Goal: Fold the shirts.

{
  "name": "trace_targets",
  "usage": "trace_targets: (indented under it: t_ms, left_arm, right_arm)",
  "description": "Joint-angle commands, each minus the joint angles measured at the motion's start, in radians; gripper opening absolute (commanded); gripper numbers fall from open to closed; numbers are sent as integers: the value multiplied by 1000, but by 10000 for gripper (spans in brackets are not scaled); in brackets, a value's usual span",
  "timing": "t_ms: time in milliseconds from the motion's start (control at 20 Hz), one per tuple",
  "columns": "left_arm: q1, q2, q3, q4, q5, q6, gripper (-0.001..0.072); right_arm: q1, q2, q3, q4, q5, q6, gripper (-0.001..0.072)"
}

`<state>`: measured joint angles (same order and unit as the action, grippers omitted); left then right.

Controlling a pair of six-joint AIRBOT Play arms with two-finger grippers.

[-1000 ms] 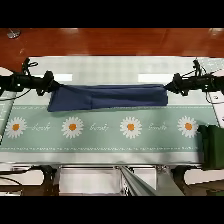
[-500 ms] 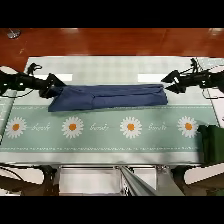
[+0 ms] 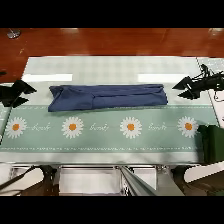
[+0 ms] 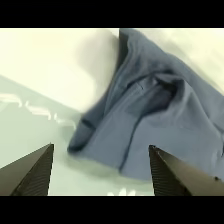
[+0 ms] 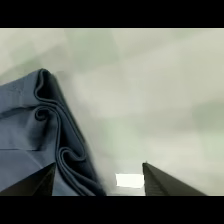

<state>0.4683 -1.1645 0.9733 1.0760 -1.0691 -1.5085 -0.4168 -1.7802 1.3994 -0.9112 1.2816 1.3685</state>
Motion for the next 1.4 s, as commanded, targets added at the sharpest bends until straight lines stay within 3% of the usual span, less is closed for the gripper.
trace_targets:
  t_ms: [0, 400, 450, 500, 550, 600, 650, 700, 850, 1000, 1200, 1350]
  left_arm:
    - [-57, 226, -175, 19, 101, 3, 702]
    - [-335, 291, -216, -116, 139, 3, 702]
    - [-364, 283, -216, -132, 149, 4, 702]
    - [-390, 275, -216, -135, 156, 4, 701]
    - [-414, 266, -214, -135, 154, 4, 698]
    - [-432, 257, -214, -144, 153, 4, 623]
    - [-449, 249, -213, -159, 150, 14, 291]
    - [-463, 245, -212, -187, 149, 56, 18]
    - [-541, 230, -212, -302, 190, 158, 23]
    - [-700, 185, -203, -303, 325, 150, 21]
    - [-911, -22, -118, -298, 509, 134, 21]
    - [-1022, -260, 71, -289, 492, 124, 20]
  right_arm:
    - [37, -38, 0, 40, -13, -6, 624]
    - [197, -85, 0, 52, 28, -8, 617]
    - [218, -85, 0, 55, 28, -9, 533]
    - [230, -84, 0, 56, 31, -18, 192]
    - [235, -82, 7, 66, 46, -41, 33]
    - [235, -70, 12, 72, 56, -44, 33]
    - [227, -40, 12, 64, 55, -48, 33]
    - [214, 0, 12, 47, 54, -49, 33]
    - [178, 154, -9, 7, 62, -50, 33]
    - [162, 355, -118, -24, 55, -62, 33]
    - [161, 640, -303, -40, 14, -58, 33]
    - [161, 780, -378, -24, 24, -40, 33]
